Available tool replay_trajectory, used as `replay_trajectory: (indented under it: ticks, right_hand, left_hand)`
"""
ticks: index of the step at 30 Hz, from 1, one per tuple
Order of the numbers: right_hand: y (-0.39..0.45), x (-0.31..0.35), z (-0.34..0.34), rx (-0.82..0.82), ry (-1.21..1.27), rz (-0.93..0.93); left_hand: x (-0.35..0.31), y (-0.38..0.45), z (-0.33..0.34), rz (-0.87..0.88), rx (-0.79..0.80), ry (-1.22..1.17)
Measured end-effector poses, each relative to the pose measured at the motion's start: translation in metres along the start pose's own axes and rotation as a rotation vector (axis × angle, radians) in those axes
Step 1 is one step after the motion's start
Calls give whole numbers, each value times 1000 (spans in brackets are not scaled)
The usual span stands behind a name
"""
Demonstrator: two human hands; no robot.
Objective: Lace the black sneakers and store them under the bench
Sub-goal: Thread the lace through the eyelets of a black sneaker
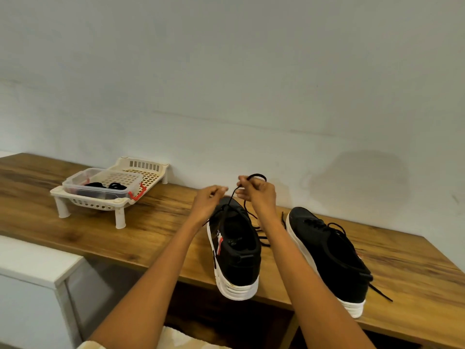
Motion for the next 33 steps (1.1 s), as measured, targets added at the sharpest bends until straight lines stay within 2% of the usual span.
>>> replay_trajectory:
  ticks: [3,8,11,13,18,19,21,23,25,27,30,32,33]
  right_hand:
    - [3,4,-10,-147,239,2]
    - [8,22,-21,-361,667,-30]
    - [6,13,-27,-434,701,-16]
    - [5,6,-30,-428,669,19]
    - [5,11,-25,-310,618,-8]
    - [5,12,-24,-304,611,-27]
    - [5,11,-28,-310,569,-38]
    - [7,6,-33,-241,374,-10]
    - [5,-1,-29,-27,24,32]
    - [-1,-7,-16,191,-224,42]
    - [-13,-7,5,402,-294,48]
    - [-15,-7,10,424,-301,58]
    - [-13,-7,8,380,-282,58]
  left_hand:
    - [17,-5,9,-23,167,206]
    - [19,-4,13,-23,202,155]
    - [14,-4,16,-19,193,116]
    - [7,-7,19,-39,232,44]
    - [2,-6,35,-104,330,177]
    - [0,-4,36,-71,295,235]
    - [-7,0,30,20,127,368]
    - [-16,2,21,31,-10,241]
    - [-21,6,13,-11,-88,-14]
    - [-25,6,12,-17,-105,-103]
    - [-25,5,20,-28,-47,-96]
    - [-26,6,20,-21,-69,-109]
    - [-26,6,19,-12,-84,-102]
Point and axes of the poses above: each hand's wrist, its own y-axis towards the middle knuckle, its own z-axis out of the palm, x = y × z, the point moved 7 cm from there along y, towards the middle knuckle, and after that the axes turned 8 degrees about -z, right-handed, at the moved point
